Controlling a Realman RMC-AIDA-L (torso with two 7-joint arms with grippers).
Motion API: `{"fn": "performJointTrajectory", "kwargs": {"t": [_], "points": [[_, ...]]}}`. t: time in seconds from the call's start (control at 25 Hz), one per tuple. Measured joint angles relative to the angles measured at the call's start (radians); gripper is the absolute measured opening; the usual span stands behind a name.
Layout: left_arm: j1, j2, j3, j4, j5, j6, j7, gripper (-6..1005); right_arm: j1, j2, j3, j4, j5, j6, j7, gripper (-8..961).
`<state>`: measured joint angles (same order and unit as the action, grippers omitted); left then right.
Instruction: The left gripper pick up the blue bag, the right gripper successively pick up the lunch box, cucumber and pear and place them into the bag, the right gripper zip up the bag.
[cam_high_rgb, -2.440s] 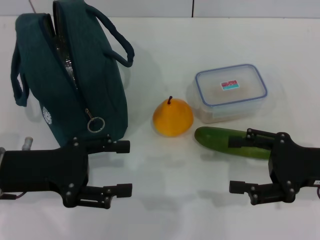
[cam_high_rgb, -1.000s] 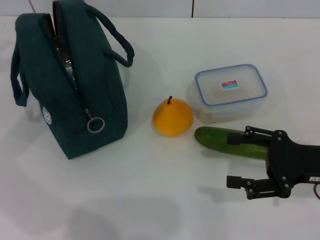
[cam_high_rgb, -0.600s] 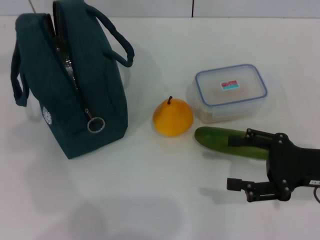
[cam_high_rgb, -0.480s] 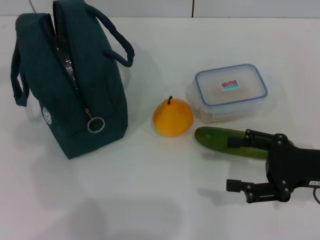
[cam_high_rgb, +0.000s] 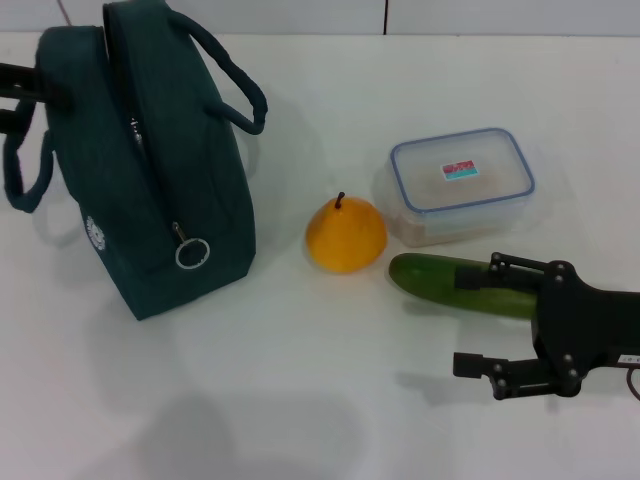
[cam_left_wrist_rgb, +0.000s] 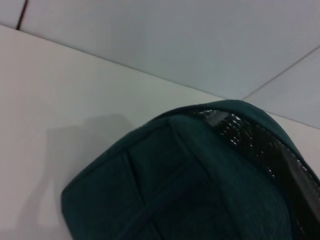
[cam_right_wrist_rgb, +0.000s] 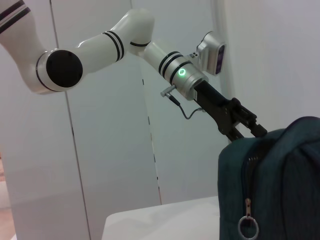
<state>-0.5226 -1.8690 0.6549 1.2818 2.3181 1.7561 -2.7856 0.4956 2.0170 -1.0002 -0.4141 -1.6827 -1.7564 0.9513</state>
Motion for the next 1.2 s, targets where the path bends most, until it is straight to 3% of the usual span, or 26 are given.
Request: {"fn": "performJointTrajectory", "kwargs": {"t": [0.16, 0.36, 0.56, 1.0, 1.2], "points": [[-0.017, -0.016, 0.002, -0.004, 0.037, -0.014, 0.022, 807, 0.011, 0.003, -0.001, 0.000, -0.002, 0.006, -0.001, 859], [-0.027, -0.052, -0.003, -0.005, 0.062, -0.061, 0.076, 803, 0.012, 0.003, -0.001, 0.000, -0.002, 0.008, 0.001, 859], [-0.024, -0.077, 0.002, -0.005, 0.066, -0.092, 0.131, 586, 0.007, 0.003, -0.001, 0.000, -0.002, 0.010, 0.000, 859], [-0.021, -0.079, 0.030, -0.002, 0.071, -0.077, 0.179, 348, 0.004, 0.000, 0.004, 0.000, -0.002, 0.012, 0.005, 859], [-0.017, -0.081, 0.052, -0.003, 0.071, -0.056, 0.177, 155, 0.003, 0.001, 0.006, 0.000, -0.002, 0.012, 0.008, 859]]}}
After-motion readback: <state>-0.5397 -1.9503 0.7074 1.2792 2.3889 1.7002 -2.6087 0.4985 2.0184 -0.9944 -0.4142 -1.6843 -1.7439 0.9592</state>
